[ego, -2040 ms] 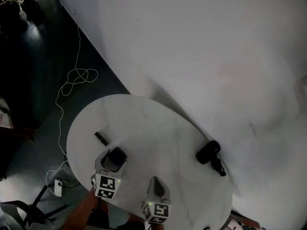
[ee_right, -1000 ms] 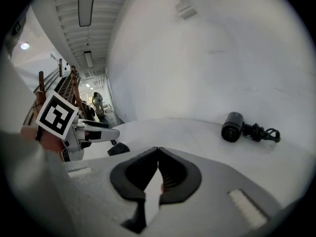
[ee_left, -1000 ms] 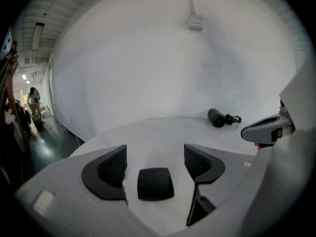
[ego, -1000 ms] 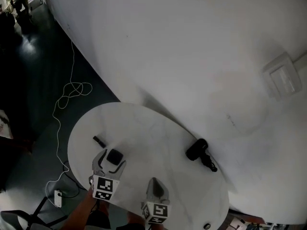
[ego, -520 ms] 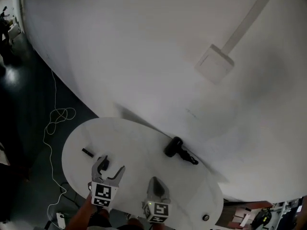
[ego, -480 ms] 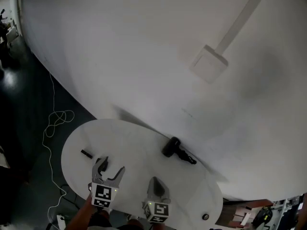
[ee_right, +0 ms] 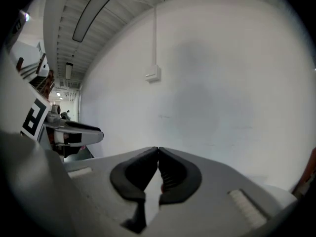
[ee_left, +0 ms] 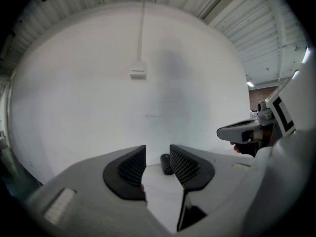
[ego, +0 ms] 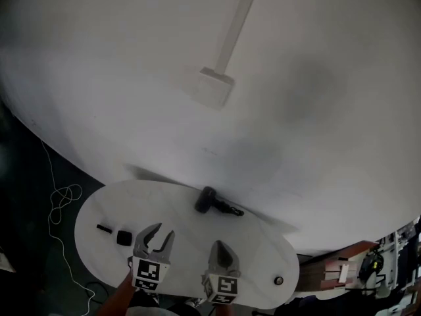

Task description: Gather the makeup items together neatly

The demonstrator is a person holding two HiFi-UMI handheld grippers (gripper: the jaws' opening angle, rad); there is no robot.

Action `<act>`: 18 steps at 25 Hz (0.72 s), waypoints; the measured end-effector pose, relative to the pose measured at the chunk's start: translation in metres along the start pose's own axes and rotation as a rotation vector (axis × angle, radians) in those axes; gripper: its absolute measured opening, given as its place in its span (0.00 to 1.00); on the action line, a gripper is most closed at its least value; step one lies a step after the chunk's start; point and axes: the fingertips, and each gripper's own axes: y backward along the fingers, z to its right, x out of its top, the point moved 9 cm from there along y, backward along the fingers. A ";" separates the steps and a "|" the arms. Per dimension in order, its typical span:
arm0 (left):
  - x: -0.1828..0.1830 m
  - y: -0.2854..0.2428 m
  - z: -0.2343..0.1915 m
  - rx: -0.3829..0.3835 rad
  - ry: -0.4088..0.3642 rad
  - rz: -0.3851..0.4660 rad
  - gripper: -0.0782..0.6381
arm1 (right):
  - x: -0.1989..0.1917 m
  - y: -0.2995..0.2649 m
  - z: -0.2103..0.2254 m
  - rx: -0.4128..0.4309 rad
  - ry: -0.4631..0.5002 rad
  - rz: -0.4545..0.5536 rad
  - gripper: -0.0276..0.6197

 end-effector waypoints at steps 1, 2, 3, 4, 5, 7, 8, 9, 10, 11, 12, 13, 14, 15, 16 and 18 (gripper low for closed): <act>0.003 -0.001 0.006 -0.018 -0.005 0.004 0.33 | 0.001 0.007 0.005 -0.020 -0.003 0.009 0.05; 0.005 -0.001 0.012 -0.035 -0.010 0.008 0.31 | 0.001 0.013 0.010 -0.039 -0.007 0.016 0.05; 0.007 -0.001 0.018 -0.050 -0.014 0.010 0.29 | 0.000 0.019 0.015 -0.058 -0.013 0.022 0.05; 0.009 -0.002 0.024 -0.064 -0.018 0.012 0.27 | -0.002 0.025 0.020 -0.075 -0.021 0.025 0.05; 0.011 -0.002 0.029 -0.079 -0.021 0.013 0.25 | -0.004 0.031 0.024 -0.091 -0.029 0.027 0.05; 0.012 -0.002 0.039 -0.105 -0.029 0.013 0.22 | -0.004 0.040 0.031 -0.118 -0.035 0.033 0.05; 0.012 -0.002 0.044 -0.114 -0.033 0.011 0.21 | -0.003 0.045 0.033 -0.130 -0.033 0.035 0.05; 0.012 -0.001 0.048 -0.119 -0.037 0.008 0.20 | -0.003 0.049 0.035 -0.140 -0.030 0.035 0.05; 0.011 -0.001 0.052 -0.123 -0.039 0.005 0.18 | -0.003 0.053 0.037 -0.148 -0.030 0.034 0.05; 0.011 0.000 0.055 -0.124 -0.040 0.003 0.17 | -0.005 0.057 0.039 -0.155 -0.032 0.032 0.05; 0.011 0.001 0.057 -0.125 -0.039 0.002 0.16 | -0.006 0.060 0.040 -0.160 -0.034 0.031 0.05; 0.010 0.001 0.059 -0.125 -0.039 0.002 0.15 | -0.007 0.062 0.041 -0.163 -0.035 0.032 0.05; 0.010 0.001 0.060 -0.126 -0.039 0.002 0.14 | -0.007 0.063 0.042 -0.164 -0.034 0.034 0.05; 0.010 0.001 0.061 -0.127 -0.039 0.002 0.14 | -0.007 0.064 0.042 -0.164 -0.033 0.036 0.05; 0.009 0.002 0.062 -0.127 -0.040 0.002 0.14 | -0.007 0.065 0.042 -0.164 -0.034 0.038 0.05; 0.008 0.005 0.063 -0.126 -0.042 0.000 0.14 | -0.009 0.068 0.041 -0.162 -0.038 0.039 0.05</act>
